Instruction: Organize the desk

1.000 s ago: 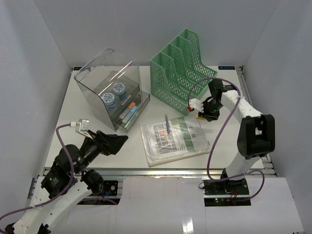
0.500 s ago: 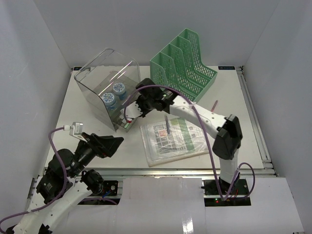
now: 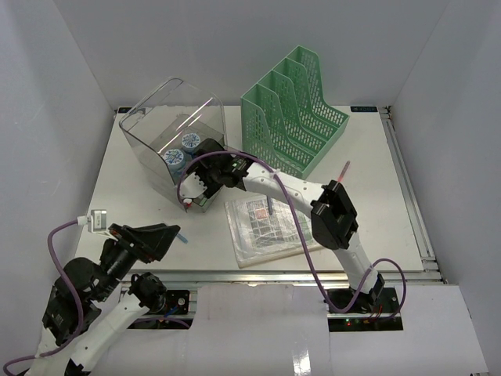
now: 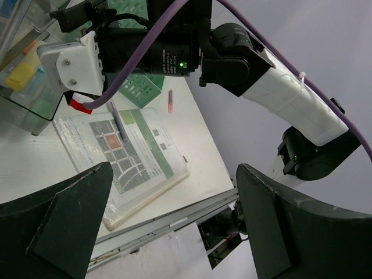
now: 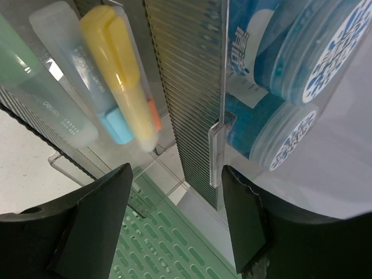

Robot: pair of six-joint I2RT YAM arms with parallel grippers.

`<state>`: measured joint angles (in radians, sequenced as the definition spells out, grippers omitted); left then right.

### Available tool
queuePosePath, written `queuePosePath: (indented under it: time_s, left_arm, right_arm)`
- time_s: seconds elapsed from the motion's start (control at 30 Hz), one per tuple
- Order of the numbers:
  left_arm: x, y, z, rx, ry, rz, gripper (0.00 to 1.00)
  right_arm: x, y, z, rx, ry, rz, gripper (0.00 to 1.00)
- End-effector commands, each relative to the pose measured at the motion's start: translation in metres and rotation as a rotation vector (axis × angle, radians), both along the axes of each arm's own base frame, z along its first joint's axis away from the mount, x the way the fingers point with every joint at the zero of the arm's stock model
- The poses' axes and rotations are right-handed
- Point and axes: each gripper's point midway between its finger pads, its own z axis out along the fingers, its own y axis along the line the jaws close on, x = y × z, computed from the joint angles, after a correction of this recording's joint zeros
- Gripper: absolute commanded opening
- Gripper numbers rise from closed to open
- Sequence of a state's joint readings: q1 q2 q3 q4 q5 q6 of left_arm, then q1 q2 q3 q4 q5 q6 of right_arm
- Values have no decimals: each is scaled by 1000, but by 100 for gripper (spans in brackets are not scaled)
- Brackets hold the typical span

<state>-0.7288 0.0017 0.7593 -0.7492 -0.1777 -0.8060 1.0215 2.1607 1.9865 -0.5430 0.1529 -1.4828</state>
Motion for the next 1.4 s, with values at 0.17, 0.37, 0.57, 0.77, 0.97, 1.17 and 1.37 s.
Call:
queuePosePath:
  time_s: [0.17, 0.37, 0.57, 0.77, 0.97, 1.17, 1.37]
  left_arm:
    - [21, -31, -8, 123, 25, -65, 98]
    - [57, -83, -44, 367, 115, -197, 85]
    - [121, -131, -95, 696, 233, -268, 42]
    - [183, -154, -132, 992, 235, -245, 29]
    - [229, -151, -184, 1293, 264, -194, 15]
    - [264, -126, -208, 1542, 280, -76, 18]
    - [288, -102, -212, 1620, 327, 49, 58]
  right_arm:
    - [-24, -53, 68, 207, 147, -86, 73]
    - [-96, -145, 73, 418, 780, -64, 49]
    - [-138, -217, 55, 589, 938, -130, 21]
    - [-128, -269, 50, 863, 970, -229, 19]
    - [-124, -282, 35, 885, 972, -256, 20]
    - [-130, -284, 36, 891, 959, -244, 20]
    - [-133, -284, 38, 895, 962, -232, 20]
